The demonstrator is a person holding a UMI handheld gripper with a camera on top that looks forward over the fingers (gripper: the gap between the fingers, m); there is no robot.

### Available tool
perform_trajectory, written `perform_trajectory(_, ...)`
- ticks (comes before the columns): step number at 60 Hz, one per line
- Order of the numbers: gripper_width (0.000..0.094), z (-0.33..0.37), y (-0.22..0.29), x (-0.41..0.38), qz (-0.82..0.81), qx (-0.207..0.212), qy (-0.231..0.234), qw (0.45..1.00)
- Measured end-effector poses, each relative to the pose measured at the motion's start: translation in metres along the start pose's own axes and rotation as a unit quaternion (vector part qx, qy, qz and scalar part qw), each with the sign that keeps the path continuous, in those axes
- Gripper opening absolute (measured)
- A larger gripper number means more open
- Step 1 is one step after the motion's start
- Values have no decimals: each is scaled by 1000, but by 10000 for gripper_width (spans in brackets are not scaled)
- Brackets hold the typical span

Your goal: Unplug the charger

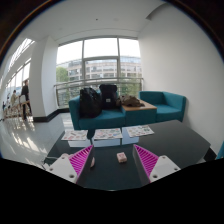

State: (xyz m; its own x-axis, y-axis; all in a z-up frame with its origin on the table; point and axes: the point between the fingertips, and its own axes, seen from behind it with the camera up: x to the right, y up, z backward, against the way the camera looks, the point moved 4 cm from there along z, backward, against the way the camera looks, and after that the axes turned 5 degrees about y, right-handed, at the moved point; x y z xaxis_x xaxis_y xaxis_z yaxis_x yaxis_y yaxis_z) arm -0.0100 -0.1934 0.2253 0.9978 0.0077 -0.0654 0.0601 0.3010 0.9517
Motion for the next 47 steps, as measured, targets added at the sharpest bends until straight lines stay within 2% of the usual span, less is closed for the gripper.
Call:
perform_trajectory(6, 770, 29, 0, -6, 7, -11, 6, 1000)
perform_trajectory(20, 773, 81, -6, -15, 21, -4, 13, 1000)
perform_trajectory(47, 773, 106, 2, -13, 21, 14, 12, 1000)
